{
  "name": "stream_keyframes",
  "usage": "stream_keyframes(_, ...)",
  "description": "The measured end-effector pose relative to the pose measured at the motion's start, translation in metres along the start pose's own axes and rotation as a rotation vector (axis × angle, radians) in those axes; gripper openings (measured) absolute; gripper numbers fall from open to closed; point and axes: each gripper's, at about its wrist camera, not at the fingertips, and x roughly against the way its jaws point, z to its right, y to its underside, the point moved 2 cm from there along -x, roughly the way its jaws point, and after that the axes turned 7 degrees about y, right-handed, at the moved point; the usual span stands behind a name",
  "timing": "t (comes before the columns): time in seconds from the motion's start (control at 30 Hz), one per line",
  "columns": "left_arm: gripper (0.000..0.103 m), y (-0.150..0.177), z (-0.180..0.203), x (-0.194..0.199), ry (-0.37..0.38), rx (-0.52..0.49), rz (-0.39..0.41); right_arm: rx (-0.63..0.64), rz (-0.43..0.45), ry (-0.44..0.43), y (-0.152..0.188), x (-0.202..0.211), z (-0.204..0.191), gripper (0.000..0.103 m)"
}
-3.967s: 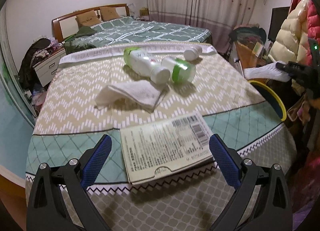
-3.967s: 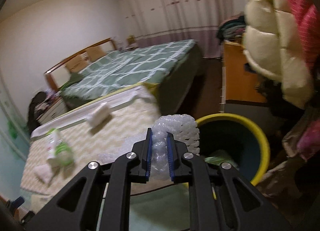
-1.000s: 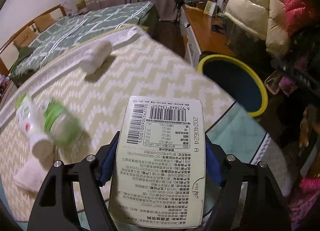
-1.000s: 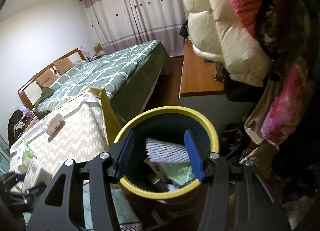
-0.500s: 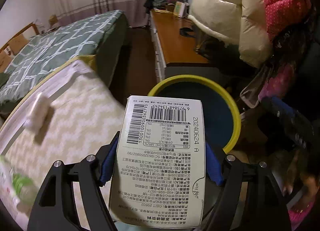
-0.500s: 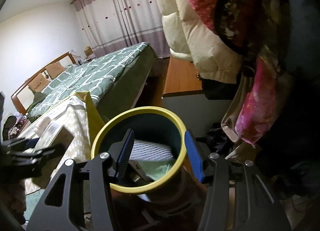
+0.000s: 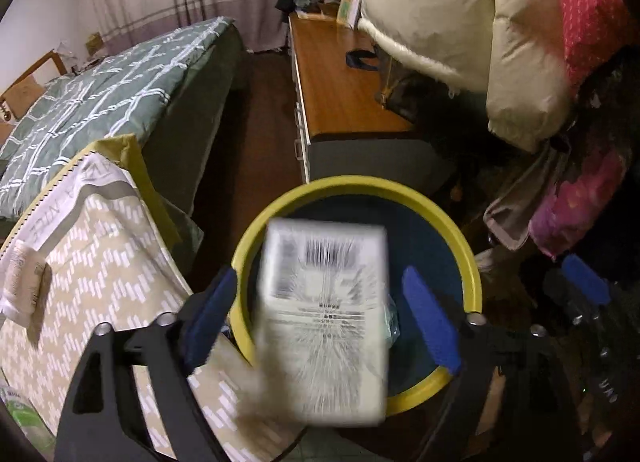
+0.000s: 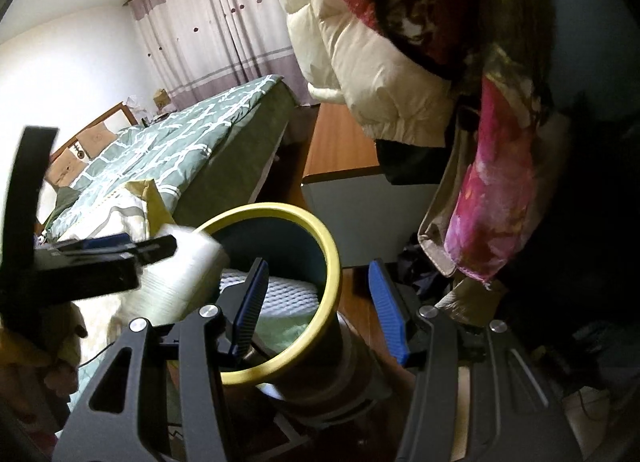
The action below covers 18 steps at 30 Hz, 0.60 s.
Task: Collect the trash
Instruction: 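Carry the paper carton over the yellow bin and open the left gripper, then move both grippers back over the mattress toward the white tissue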
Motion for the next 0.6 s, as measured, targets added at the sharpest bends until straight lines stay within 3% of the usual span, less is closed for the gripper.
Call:
stream_keyframes(0.13, 0.092, 0.012, -0.013, 0.041, -0.01, 0.031, 0.071, 0.021, -0.002, -0.015, 0.003, 0.003, -0.01, 0.05)
stream_keyframes(0.37, 0.098, 0.069, -0.058, 0.148, -0.06, 0.127, 0.241, 0.072, -0.007, -0.078, 0.009, 0.012, -0.048, 0.05)
stream_keyframes(0.6, 0.098, 0.144, -0.124, 0.235, -0.249, 0.239, 0.373, 0.145, -0.017, -0.138, 0.019, 0.022, -0.097, 0.05)
